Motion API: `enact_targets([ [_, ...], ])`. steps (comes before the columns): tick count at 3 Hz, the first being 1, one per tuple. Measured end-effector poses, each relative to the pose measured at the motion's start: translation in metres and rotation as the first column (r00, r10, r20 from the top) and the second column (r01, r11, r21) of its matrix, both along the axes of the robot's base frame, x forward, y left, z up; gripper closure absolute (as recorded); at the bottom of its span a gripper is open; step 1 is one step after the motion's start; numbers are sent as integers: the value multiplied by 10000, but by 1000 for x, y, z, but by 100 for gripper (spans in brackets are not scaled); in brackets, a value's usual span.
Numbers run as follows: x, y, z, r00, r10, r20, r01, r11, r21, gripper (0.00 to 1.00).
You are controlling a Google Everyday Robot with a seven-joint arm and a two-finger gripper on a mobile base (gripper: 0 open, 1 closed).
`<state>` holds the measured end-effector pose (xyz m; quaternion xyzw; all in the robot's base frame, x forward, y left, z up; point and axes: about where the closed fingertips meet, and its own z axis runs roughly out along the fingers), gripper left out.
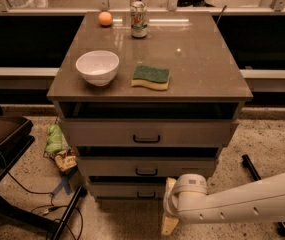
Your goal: Open bottom drawer
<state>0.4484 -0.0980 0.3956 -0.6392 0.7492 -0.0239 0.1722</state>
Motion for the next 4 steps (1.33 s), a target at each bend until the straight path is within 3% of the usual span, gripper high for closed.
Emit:
enact_targets([
  [1, 1, 12, -6, 9998, 150, -106, -151, 9998, -98, 0],
  [2, -2, 34, -38, 9974, 609, -377, -626, 9970, -460, 0],
  [4, 15, 58, -116, 9888, 1435, -410, -1467, 9853, -874, 0],
])
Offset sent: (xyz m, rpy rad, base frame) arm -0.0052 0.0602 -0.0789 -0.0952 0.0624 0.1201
